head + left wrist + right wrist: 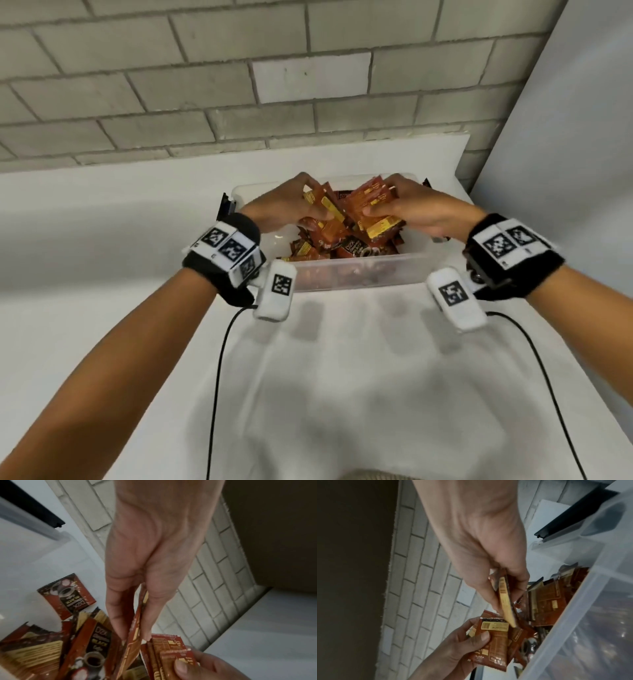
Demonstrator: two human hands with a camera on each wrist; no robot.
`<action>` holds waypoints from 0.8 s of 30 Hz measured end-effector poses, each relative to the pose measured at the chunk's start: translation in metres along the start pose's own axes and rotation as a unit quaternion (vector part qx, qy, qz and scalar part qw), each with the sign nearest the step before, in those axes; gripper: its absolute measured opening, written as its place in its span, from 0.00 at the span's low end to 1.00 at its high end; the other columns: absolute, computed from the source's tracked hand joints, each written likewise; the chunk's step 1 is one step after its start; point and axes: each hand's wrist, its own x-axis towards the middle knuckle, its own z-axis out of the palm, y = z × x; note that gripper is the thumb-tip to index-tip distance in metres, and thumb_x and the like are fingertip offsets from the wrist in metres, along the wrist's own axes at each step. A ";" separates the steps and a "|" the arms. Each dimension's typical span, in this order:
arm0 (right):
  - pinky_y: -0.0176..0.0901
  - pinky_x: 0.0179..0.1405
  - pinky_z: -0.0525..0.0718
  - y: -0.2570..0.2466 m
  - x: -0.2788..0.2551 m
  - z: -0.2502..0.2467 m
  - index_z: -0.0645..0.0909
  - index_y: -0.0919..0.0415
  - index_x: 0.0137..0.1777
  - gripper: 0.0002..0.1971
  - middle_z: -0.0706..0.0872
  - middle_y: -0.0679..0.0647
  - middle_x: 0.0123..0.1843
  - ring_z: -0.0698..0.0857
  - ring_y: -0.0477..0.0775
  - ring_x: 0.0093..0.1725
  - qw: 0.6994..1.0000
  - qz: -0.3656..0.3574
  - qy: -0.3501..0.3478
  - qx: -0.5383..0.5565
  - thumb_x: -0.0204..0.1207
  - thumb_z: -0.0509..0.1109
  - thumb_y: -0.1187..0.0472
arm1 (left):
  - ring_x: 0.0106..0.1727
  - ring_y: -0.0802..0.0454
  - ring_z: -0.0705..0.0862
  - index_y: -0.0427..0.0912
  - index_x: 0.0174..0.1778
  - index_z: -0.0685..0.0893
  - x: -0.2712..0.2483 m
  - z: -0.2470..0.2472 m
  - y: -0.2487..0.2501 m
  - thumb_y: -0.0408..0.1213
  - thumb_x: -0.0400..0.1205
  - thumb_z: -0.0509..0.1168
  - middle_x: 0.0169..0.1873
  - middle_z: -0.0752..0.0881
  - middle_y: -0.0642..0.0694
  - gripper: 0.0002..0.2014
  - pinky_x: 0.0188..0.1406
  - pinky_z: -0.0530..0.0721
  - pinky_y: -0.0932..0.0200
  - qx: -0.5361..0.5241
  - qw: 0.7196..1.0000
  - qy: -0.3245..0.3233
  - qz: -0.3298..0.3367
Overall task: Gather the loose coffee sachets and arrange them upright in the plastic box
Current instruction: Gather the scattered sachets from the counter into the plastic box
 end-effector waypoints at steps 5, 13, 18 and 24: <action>0.33 0.41 0.83 0.006 0.015 0.007 0.64 0.59 0.68 0.30 0.81 0.55 0.57 0.82 0.46 0.49 0.996 0.032 -0.007 -0.079 0.72 0.76 0.69 | 0.59 0.44 0.82 0.42 0.76 0.66 0.019 -0.003 -0.014 0.31 0.72 0.78 0.58 0.81 0.40 0.38 0.65 0.81 0.51 0.013 0.998 -0.004 -0.057; 0.51 0.73 0.65 0.008 -0.003 -0.003 0.48 0.51 0.84 0.46 0.55 0.53 0.85 0.61 0.57 0.81 0.985 0.065 0.009 -0.157 0.74 0.75 0.49 | 0.75 0.32 0.60 0.38 0.79 0.61 0.006 -0.065 -0.054 0.47 0.76 0.74 0.73 0.66 0.31 0.41 0.70 0.68 0.38 0.371 0.877 0.275 -0.128; 0.40 0.70 0.64 0.013 -0.023 -0.006 0.51 0.64 0.83 0.37 0.64 0.51 0.80 0.64 0.51 0.78 0.993 0.110 0.003 -0.034 0.82 0.66 0.54 | 0.59 0.35 0.82 0.27 0.71 0.70 -0.007 -0.083 -0.085 0.43 0.78 0.73 0.62 0.80 0.30 0.32 0.59 0.83 0.42 0.080 0.957 0.169 -0.220; 0.44 0.65 0.68 0.012 -0.042 -0.007 0.64 0.61 0.79 0.24 0.68 0.52 0.78 0.72 0.57 0.72 0.987 0.157 -0.022 0.020 0.87 0.55 0.50 | 0.44 0.26 0.89 0.28 0.66 0.69 -0.026 -0.051 -0.089 0.24 0.77 0.70 0.48 0.87 0.24 0.23 0.15 0.74 0.60 -0.041 0.979 0.126 -0.154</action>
